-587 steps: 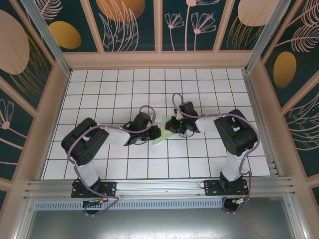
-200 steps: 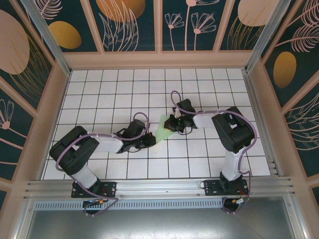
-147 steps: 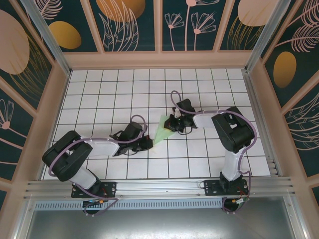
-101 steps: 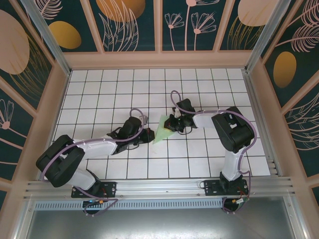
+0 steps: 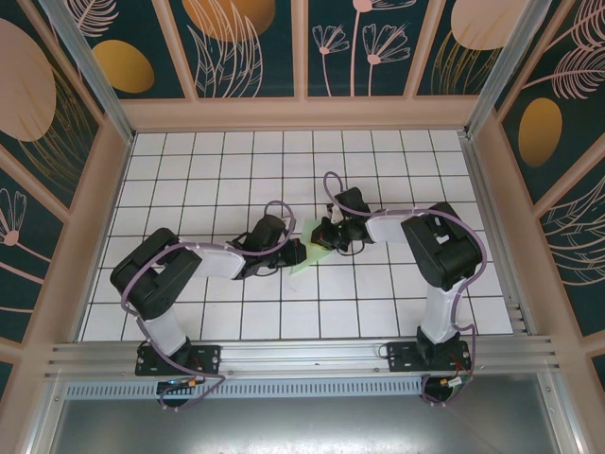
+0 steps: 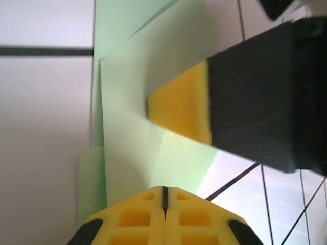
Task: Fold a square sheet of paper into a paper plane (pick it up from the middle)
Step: Fourth fold the wing at the center of the table.
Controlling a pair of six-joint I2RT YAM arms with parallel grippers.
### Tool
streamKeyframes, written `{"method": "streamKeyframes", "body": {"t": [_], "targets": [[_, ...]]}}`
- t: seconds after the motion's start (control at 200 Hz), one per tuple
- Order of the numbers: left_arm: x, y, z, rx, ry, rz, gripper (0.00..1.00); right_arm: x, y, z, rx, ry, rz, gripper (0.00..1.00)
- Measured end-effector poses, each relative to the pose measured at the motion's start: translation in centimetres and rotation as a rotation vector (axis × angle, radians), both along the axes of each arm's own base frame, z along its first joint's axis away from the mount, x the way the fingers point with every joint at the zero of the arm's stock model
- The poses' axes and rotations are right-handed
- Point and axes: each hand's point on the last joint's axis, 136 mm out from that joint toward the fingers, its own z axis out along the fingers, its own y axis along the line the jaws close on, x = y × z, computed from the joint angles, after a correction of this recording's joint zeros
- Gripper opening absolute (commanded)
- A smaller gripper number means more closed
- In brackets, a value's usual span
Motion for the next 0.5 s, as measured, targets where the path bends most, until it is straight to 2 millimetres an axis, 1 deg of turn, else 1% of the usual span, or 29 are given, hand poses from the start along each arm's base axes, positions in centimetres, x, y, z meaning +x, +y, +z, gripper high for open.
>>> {"method": "streamKeyframes", "body": {"t": [0.07,0.285,0.495], "targets": [[-0.4,0.0,-0.8,0.010,0.024,-0.009,0.00,0.0,0.0,0.0,0.000,0.000,0.000,0.00],[-0.7,0.2,-1.0,0.007,0.028,-0.013,0.00,0.1,-0.1,0.0,-0.002,0.002,-0.003,0.00],[-2.7,1.6,-1.0,0.015,0.038,-0.022,0.00,0.1,-0.2,0.0,-0.003,0.004,-0.005,0.00]]}}
